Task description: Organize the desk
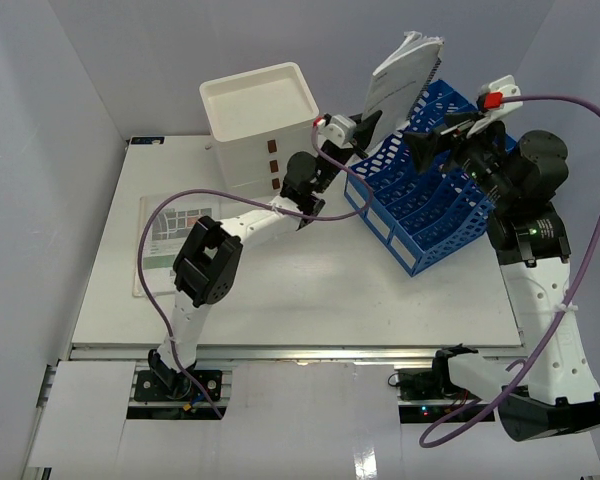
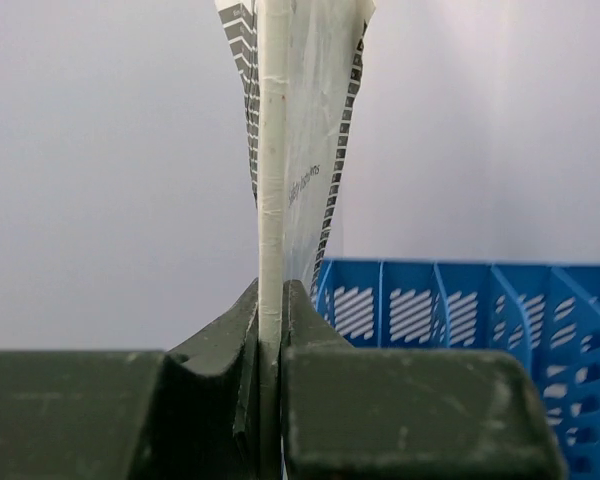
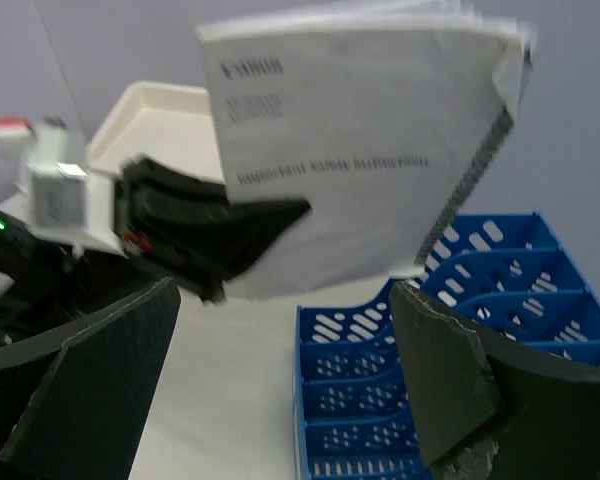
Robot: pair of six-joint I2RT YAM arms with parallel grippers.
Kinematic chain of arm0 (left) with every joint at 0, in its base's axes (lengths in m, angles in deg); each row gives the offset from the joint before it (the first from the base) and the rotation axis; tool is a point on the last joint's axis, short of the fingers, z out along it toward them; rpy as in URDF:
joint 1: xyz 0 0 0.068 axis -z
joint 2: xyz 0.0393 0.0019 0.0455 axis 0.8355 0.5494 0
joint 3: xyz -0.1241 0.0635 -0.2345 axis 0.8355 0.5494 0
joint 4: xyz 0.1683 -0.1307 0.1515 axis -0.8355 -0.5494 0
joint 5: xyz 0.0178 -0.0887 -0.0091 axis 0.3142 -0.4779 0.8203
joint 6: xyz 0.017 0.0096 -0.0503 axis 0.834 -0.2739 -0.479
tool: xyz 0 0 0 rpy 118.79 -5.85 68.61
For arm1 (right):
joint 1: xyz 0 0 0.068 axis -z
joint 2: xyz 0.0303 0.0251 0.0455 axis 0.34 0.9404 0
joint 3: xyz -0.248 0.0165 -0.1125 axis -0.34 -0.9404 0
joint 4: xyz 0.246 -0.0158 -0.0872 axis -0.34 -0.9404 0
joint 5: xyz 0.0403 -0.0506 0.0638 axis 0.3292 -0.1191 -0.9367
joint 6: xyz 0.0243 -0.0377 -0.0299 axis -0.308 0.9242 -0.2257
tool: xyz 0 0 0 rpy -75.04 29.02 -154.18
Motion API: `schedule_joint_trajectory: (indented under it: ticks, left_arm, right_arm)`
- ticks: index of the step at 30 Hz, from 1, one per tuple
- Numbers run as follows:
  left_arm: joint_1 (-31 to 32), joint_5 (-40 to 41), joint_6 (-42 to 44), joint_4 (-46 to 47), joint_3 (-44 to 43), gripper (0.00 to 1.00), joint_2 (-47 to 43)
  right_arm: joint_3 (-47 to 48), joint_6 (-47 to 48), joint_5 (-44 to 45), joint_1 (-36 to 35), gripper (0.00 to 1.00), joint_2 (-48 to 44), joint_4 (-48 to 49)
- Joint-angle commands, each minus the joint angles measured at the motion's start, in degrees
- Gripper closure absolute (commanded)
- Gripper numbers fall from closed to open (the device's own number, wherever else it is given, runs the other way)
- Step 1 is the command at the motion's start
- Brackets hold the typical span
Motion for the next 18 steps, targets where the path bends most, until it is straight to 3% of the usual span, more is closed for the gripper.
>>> schedule_joint_trajectory:
  ticks: [1,5,13,16,18]
  left_arm:
    - [-4.8,-8.4,-11.9,7.7,0.6,0.91,-5.3]
    - [-7.9,-14.8,-21.1,10.1,-2.7,0.92,-2.3]
    - [-10.0,-19.5,-26.0,5.9,-12.5,0.93,1.1]
    - [-11.8,-20.7,-31.3,4.0,-16.8,0.93,2.8]
    - [-12.8,-21.8,-34.4,3.1,-20.2,0.93,4.3]
  right_arm:
    - [-4.6,3.3,1.2,2.0,0.08,-1.7,-0.3]
    - [-7.5,3.4,1.6,3.8,0.08,-3.1,-0.3]
    - [-11.3,8.3,-0.9,6.2,0.11,-5.8,-2.1]
    - [-16.1,14.0,-4.8,6.5,0.23,-7.7,-3.1]
    - [-20.4,18.4,-8.9,6.6,0.44,-8.8,-4.4]
